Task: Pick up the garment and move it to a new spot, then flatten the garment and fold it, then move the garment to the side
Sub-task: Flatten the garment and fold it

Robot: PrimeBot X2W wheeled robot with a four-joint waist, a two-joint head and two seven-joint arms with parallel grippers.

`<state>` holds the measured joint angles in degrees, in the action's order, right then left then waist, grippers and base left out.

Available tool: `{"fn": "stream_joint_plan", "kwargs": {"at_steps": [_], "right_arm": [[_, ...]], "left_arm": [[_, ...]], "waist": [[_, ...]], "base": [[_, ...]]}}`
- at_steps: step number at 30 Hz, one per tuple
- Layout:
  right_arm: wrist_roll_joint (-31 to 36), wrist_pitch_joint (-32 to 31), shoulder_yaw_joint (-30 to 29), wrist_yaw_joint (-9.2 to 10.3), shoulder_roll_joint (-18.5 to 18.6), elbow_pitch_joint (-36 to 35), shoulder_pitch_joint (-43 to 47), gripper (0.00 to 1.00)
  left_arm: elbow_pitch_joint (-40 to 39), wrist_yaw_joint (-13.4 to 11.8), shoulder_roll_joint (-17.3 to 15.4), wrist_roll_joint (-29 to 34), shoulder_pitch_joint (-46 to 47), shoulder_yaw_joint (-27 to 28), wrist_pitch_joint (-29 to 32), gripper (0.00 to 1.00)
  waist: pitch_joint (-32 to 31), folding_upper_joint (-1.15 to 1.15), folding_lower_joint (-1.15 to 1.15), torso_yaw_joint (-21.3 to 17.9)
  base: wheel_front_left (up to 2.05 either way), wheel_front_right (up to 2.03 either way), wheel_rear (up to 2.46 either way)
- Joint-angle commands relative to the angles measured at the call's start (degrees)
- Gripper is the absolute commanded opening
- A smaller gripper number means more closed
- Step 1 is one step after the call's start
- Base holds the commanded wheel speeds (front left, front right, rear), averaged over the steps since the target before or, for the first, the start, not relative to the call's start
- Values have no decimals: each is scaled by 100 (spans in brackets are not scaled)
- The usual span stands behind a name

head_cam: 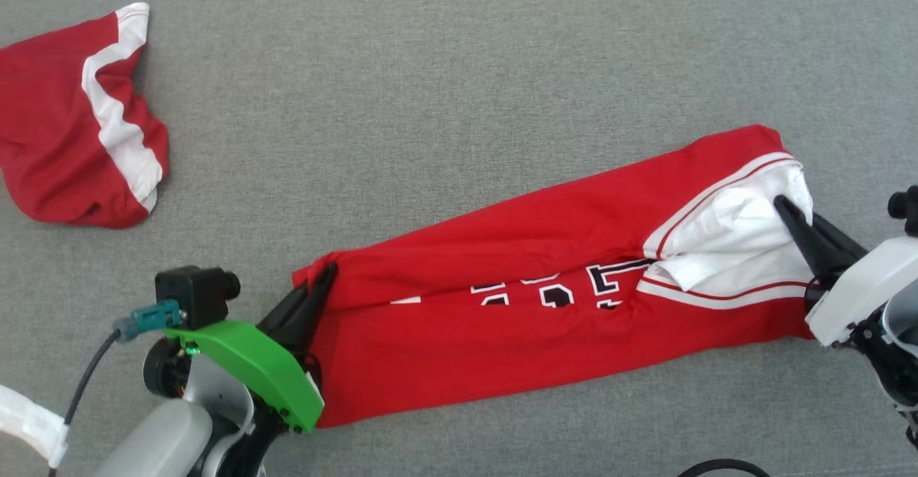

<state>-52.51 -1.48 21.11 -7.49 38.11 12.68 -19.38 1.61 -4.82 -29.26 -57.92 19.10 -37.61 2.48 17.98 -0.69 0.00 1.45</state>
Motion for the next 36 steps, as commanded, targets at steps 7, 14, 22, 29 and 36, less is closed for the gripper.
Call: {"fn": "stream_joint_plan", "kwargs": {"at_steps": [7,14,22,29,36], "right_arm": [[449,-1,-94,1,-339,168,383,100],[655,-186,-585,1,-384,2,380,100],[758,-951,-1120,-1,-610,260,193,100],[1354,-1189,-1102,0,-1205,1431,-344,100],[1461,-1711,-891,0,-1319,2155,-238,100]], "left_arm": [[7,-247,-184,-3,-764,-65,-168,93],[148,-1325,-371,999,-1201,101,-1252,100],[-266,-2164,166,2106,-1655,898,-1766,100],[-142,-1711,859,2840,-1672,1172,-1769,100],[165,-1194,1405,3270,-1782,1493,-1766,100]], "waist": [[-175,69,0,-383],[-393,69,0,-484],[-425,69,0,-277],[-302,69,0,72],[-272,69,0,429]], "base": [[0,0,0],[0,0,0],[0,0,0],[0,0,0],[0,0,0]]}}
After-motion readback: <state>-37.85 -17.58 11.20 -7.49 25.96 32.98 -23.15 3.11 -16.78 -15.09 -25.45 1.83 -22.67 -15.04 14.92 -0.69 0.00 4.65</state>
